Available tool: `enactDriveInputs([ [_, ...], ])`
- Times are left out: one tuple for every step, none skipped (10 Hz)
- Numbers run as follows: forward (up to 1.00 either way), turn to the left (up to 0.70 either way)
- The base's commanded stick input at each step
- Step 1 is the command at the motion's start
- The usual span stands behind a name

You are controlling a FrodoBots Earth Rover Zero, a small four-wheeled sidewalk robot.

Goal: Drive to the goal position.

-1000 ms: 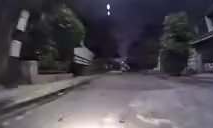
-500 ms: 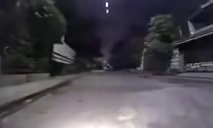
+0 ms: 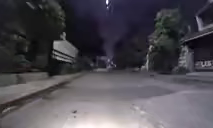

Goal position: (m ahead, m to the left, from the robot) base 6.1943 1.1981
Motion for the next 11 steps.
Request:
enactDriveInputs([
  [1.0, 0.0],
  [1.0, 0.0],
  [1.0, 0.0],
  [1.0, 0.0],
  [1.0, 0.0],
  [1.0, 0.0],
  [1.0, 0.0],
  [1.0, 0.0],
  [1.0, 0.0],
  [1.0, 0.0],
  [1.0, 0.0],
])
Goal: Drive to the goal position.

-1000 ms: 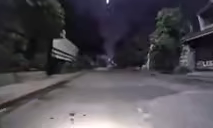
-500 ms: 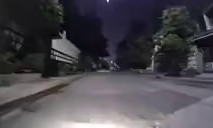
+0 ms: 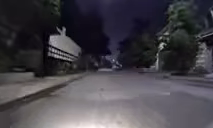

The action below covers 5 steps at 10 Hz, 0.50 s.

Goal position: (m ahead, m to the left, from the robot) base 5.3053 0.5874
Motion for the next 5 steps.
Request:
enactDriveInputs([
  [1.0, 0.0],
  [1.0, 0.0],
  [1.0, 0.0],
  [1.0, 0.0],
  [1.0, 0.0],
])
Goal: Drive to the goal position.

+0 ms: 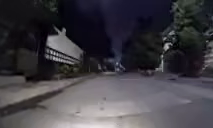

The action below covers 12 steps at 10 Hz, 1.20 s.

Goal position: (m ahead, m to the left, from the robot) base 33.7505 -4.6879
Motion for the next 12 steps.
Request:
enactDriveInputs([
  [1.0, 0.0],
  [1.0, 0.0],
  [1.0, 0.0],
  [1.0, 0.0],
  [1.0, -0.17],
  [1.0, -0.4],
  [1.0, -0.3],
  [1.0, -0.07],
  [1.0, 0.0],
  [1.0, 0.0],
  [1.0, 0.0],
  [1.0, 0.0],
])
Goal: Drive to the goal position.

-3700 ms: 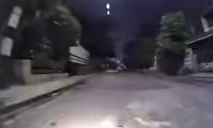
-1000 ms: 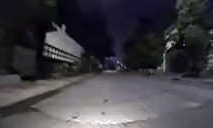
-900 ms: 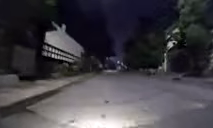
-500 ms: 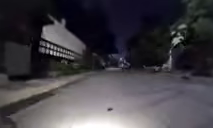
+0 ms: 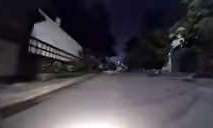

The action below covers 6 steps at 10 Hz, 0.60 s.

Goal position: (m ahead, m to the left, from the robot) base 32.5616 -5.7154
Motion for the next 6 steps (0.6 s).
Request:
enactDriveInputs([
  [1.0, 0.0],
  [1.0, 0.0],
  [1.0, 0.0],
  [1.0, 0.0],
  [1.0, 0.0],
  [1.0, 0.0],
])
